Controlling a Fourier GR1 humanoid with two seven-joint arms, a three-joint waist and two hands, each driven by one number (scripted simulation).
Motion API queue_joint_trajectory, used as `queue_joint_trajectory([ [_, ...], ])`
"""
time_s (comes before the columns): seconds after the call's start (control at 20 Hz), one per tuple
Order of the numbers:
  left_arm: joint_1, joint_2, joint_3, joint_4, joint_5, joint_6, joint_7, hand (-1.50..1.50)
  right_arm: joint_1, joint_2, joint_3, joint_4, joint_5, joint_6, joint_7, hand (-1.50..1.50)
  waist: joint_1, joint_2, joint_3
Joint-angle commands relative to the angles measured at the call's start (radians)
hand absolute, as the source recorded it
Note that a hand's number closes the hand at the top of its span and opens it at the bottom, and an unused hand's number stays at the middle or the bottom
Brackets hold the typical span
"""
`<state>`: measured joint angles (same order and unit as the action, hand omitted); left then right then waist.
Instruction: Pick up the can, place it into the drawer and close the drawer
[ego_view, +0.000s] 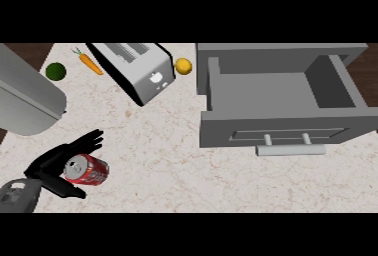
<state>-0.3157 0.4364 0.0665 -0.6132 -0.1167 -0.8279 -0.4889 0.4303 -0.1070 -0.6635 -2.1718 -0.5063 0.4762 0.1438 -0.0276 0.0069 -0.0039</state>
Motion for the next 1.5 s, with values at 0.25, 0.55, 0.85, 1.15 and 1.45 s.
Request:
queue_joint_trajectory([
  [0.25, -0.083, -0.065, -0.043, 0.117, 0.011, -0.098, -0.098, -1.50, 0.005, -0.028, -0.043, -0.038, -0.077, -0.019, 0.062, -1.50, -0.001, -0.002, 0.001],
  [0.55, -0.067, -0.068, -0.067, 0.156, 0.035, -0.165, -0.119, 1.50, 0.035, 0.009, -0.023, -0.062, -0.036, 0.009, 0.056, -1.50, 0.002, -0.001, 0.000],
  [0.85, -0.065, -0.080, -0.104, 0.091, 0.080, -0.262, -0.097, 1.50, 0.049, 0.046, -0.016, -0.056, -0.042, 0.019, 0.048, -1.50, 0.010, -0.006, 0.002],
  [1.15, -0.092, -0.128, -0.055, 0.043, 0.194, -0.188, -0.029, 1.50, 0.013, 0.029, -0.016, -0.045, -0.042, 0.011, 0.060, -1.50, 0.024, -0.006, 0.003],
  [1.45, -0.106, -0.300, 0.233, 0.046, 0.401, 0.440, 0.019, 1.50, 0.064, 0.058, -0.041, -0.079, -0.054, 0.006, 0.057, -1.50, 0.036, -0.012, 0.004],
])
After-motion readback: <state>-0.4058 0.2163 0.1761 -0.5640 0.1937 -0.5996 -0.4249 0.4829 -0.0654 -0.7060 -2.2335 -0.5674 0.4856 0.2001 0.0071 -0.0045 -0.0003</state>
